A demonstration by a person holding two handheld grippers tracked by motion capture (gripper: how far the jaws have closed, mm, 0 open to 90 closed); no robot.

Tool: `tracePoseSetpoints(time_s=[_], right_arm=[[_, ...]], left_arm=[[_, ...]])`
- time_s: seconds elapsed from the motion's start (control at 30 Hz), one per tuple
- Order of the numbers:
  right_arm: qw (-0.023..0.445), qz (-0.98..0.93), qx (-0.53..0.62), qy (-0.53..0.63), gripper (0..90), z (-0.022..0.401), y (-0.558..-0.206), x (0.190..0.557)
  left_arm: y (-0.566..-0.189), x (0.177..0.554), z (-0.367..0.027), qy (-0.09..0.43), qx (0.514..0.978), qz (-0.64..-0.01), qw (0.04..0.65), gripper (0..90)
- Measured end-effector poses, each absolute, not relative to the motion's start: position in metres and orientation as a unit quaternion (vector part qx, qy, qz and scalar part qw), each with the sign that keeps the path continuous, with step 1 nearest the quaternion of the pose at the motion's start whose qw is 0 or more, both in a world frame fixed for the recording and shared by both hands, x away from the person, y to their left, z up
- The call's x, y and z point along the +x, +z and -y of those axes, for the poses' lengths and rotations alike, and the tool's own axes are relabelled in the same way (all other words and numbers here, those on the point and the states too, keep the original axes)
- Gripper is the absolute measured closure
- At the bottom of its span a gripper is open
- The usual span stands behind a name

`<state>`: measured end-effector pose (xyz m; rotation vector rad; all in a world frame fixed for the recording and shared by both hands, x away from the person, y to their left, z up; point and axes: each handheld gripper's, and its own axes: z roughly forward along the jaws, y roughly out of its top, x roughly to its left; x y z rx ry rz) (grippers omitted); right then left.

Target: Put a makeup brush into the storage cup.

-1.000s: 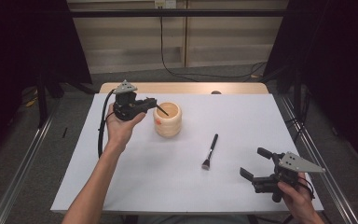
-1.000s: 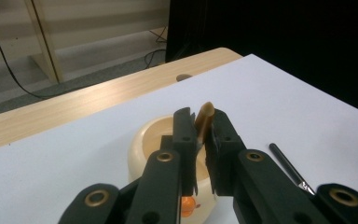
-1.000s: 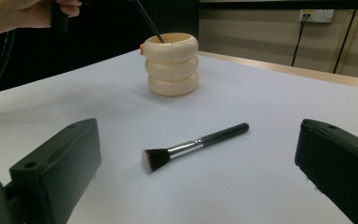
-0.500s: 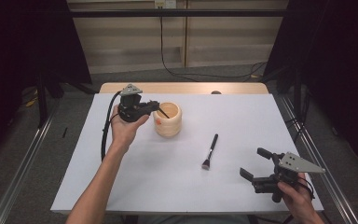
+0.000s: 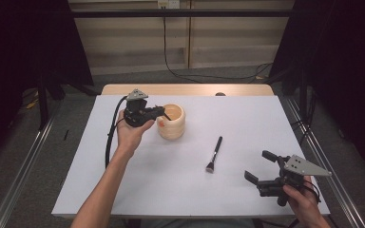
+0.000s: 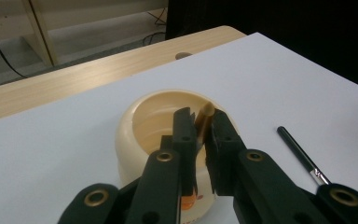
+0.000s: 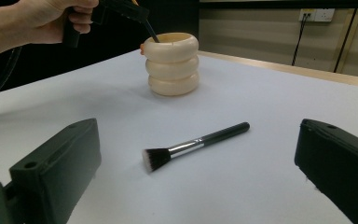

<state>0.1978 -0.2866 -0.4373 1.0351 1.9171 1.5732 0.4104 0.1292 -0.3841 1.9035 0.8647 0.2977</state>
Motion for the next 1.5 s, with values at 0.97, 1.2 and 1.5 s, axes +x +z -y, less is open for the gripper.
tracePoseSetpoints(time_s=[0.97, 1.2, 1.5], right_arm=[[0.222, -0.697, 0.375, 0.570, 0.1, 0.286, -0.438, 0.198], [0.221, -0.696, 0.376, 0.570, 0.2, 0.286, -0.438, 0.199], [0.222, -0.694, 0.377, 0.571, 0.1, 0.286, -0.438, 0.199]], left_arm=[[-0.396, 0.410, -0.130, 0.151, 0.770, -0.366, 0.500, 38.0], [-0.398, 0.409, -0.134, 0.158, 0.758, -0.360, 0.521, 20.2], [-0.397, 0.401, -0.141, 0.163, 0.744, -0.356, 0.541, 4.1]])
